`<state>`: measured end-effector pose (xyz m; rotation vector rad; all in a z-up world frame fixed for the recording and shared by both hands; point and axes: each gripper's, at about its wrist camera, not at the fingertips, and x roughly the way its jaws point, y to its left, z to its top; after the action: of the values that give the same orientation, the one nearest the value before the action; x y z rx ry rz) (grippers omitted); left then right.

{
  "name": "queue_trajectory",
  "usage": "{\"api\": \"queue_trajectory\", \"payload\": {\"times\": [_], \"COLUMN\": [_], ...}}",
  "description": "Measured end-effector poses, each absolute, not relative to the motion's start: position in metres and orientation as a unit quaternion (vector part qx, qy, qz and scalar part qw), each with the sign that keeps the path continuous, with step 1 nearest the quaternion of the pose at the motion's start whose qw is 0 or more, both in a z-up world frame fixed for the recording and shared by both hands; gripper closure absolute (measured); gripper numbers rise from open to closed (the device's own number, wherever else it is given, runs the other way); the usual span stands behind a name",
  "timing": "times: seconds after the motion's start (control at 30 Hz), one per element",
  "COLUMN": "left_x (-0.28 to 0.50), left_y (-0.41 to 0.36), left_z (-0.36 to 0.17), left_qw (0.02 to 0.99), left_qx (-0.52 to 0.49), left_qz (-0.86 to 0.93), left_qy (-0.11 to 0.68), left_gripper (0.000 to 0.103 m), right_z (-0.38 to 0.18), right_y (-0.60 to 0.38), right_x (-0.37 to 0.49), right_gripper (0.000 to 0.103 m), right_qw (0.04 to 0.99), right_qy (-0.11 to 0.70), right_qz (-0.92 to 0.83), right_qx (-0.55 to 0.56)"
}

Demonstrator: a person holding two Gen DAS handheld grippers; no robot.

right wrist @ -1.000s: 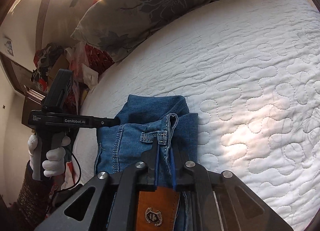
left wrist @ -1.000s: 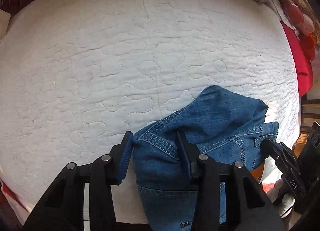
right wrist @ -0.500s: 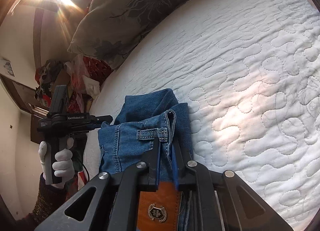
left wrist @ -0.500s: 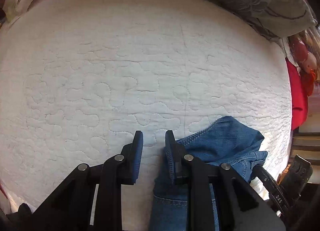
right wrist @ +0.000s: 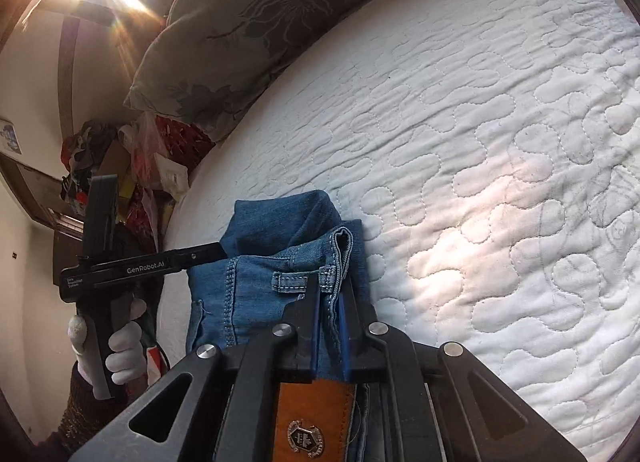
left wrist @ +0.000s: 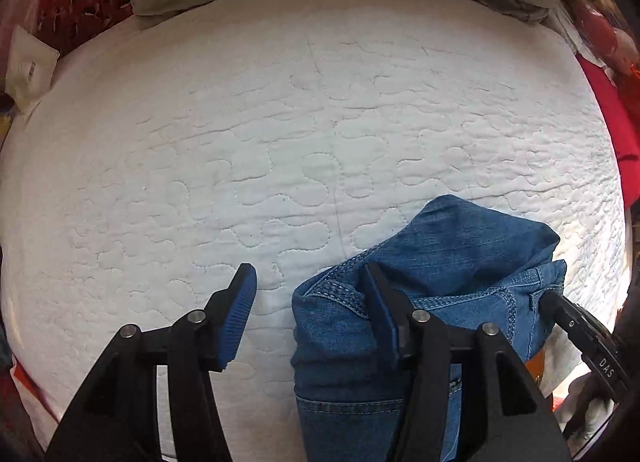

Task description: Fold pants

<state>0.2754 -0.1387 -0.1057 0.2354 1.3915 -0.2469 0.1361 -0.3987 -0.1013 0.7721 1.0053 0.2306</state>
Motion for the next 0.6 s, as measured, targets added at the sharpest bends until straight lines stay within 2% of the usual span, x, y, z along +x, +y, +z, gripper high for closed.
{"api": "queue_trajectory", "payload": {"times": [0.03,0.2,0.4,0.43,0.47,0.5,0.53,0.6], "left_x": [0.276,0.268,0.232,0.23,0.229,0.229,0.231,0.239], "left_y": [-0.132,-0.081,-0.081,-0.094,-0.099,-0.104,-0.11,-0.118], "left_z": [-0.103,-0.079,-0.093,-0.098,-0.1,-0.1,-0.099,-0.103], "left_qw": [0.754,0.75,0.723,0.726,0.737,0.75,0.765,0.773], "left_qx": [0.084,-0.043,-0.085,-0.072,-0.06,-0.047,-0.025,0.009], "left_qz": [-0.113,-0.138,-0.169,-0.16,-0.143,-0.13,-0.115,-0.092], "left_qy": [0.642,0.646,0.664,0.665,0.658,0.647,0.634,0.628], "left_gripper": [0.049,0.049,0.049,0.049,0.049,0.049,0.049,0.049], "right_z": [-0.103,-0.089,-0.091,-0.093,-0.094,-0.092,-0.088,-0.09], "right_y": [-0.399,-0.41,-0.409,-0.406,-0.402,-0.397,-0.394,-0.389], "right_x": [0.135,0.118,0.117,0.121,0.124,0.127,0.128,0.132], "right_gripper": [0.095,0.071,0.067,0.067,0.073,0.092,0.096,0.095], "right_qw": [0.798,0.79,0.786,0.785,0.788,0.794,0.804,0.815], "right_qy": [0.465,0.448,0.446,0.452,0.459,0.461,0.457,0.467], "right_qz": [0.103,0.103,0.089,0.086,0.082,0.078,0.08,0.068], "right_qx": [0.369,0.405,0.419,0.414,0.403,0.388,0.372,0.335]}}
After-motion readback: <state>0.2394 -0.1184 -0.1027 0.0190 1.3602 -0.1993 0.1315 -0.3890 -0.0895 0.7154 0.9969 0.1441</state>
